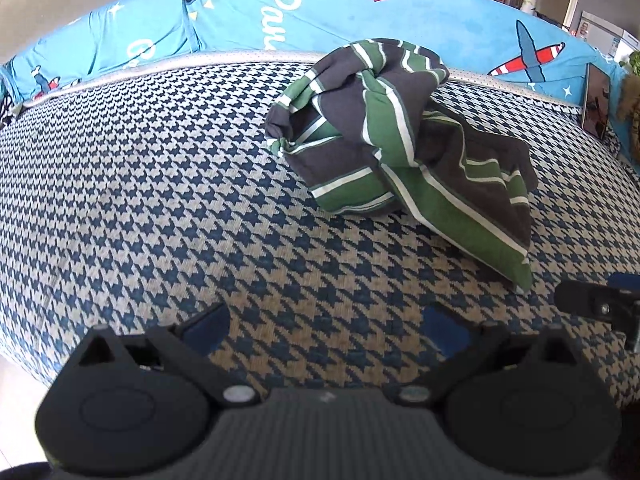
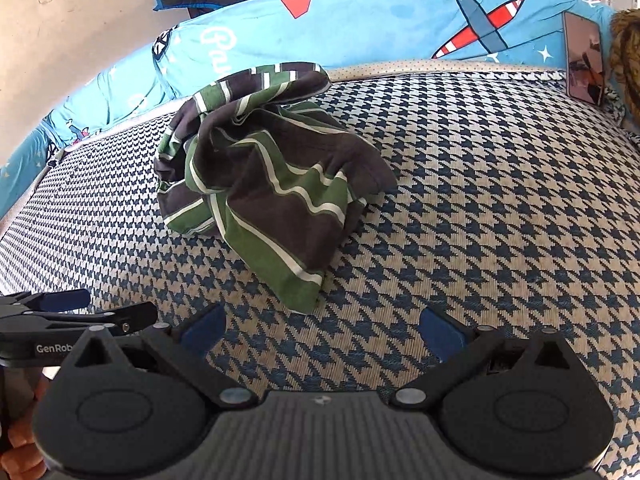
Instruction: Fold clothes
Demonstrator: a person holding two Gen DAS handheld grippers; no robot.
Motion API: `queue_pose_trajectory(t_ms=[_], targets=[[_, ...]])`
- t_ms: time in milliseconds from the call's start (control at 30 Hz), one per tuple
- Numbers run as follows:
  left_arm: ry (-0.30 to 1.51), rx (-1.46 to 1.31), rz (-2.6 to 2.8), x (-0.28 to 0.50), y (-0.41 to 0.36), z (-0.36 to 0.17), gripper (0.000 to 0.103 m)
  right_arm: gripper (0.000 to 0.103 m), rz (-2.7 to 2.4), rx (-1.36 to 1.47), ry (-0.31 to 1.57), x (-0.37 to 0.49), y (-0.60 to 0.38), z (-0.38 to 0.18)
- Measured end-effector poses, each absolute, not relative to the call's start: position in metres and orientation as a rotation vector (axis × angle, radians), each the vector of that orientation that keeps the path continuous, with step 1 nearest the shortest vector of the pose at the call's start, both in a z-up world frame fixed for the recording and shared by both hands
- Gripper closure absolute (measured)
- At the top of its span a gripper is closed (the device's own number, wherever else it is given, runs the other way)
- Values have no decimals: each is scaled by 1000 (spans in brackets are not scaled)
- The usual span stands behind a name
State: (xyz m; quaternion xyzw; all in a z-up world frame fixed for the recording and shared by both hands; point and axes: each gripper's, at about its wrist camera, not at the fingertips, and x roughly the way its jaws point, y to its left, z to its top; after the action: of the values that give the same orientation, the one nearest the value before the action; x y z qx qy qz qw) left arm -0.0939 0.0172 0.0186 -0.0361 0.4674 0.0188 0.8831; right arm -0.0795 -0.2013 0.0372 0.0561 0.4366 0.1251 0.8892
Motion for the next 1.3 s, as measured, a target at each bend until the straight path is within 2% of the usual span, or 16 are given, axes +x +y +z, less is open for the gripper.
queue_pose_trajectory(t_ms=[1300], targets=[[982, 1, 69, -91, 5, 8, 0, 0, 252, 19, 909, -79, -187, 31]])
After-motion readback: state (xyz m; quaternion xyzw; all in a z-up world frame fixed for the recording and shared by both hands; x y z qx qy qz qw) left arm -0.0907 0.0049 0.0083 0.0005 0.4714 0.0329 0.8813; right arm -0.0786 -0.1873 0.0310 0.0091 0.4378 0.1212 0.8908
